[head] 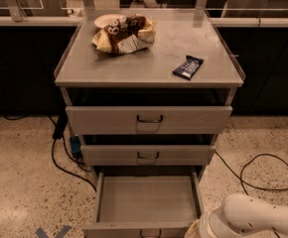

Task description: Close bottom drawer

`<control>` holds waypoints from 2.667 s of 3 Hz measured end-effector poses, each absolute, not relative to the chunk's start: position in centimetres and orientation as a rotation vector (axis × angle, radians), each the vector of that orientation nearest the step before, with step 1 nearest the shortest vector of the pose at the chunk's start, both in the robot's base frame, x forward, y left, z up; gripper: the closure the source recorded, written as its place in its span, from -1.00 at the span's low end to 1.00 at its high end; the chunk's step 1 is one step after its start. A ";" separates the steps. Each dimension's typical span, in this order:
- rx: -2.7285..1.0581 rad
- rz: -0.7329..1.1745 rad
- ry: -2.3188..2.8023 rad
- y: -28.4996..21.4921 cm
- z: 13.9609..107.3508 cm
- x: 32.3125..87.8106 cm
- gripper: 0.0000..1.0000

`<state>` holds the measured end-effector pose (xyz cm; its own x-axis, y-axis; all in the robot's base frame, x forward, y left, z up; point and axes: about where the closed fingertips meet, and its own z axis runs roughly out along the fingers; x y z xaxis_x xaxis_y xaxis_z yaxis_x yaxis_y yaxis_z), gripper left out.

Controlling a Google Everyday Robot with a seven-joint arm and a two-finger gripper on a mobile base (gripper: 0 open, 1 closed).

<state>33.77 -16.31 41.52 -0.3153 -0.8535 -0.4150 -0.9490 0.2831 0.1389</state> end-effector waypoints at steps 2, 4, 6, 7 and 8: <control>-1.650 0.555 2.310 -16.1 38.0 34.0 1.00; -1.630 0.572 2.335 -14.2 28.4 33.0 1.00; -1.606 0.612 2.340 -14.1 26.3 32.8 1.00; -1.610 0.623 2.326 -13.6 22.7 33.4 1.00; -1.622 0.603 2.320 -13.0 19.9 34.0 1.00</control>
Offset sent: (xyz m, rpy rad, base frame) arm 0.0078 0.0058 -0.1043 0.0142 0.0610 -0.0162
